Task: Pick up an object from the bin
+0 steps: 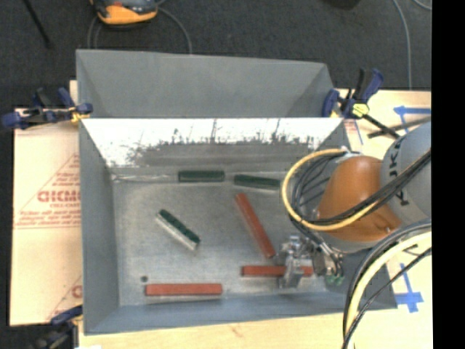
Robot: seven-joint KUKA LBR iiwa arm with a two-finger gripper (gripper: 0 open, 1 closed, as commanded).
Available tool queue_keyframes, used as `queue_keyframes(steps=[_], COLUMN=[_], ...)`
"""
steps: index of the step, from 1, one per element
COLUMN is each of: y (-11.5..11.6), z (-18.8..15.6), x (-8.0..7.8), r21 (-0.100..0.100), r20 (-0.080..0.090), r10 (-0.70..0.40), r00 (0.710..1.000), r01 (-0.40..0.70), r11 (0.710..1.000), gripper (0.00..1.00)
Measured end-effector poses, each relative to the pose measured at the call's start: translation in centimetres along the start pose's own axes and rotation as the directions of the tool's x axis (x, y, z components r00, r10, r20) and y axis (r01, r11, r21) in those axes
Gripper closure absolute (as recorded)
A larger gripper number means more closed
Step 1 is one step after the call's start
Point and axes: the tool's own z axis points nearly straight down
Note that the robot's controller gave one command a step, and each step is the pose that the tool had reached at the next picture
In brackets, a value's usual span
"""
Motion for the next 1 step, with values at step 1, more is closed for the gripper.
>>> queue_keyframes(steps=[1], y=[0.00], z=[0.00], x=[0.00], r21=[0.000], r20=[0.000], r10=[-0.001], r00=[1.000], r01=[0.001], r11=[1.000], gripper=[1.00])
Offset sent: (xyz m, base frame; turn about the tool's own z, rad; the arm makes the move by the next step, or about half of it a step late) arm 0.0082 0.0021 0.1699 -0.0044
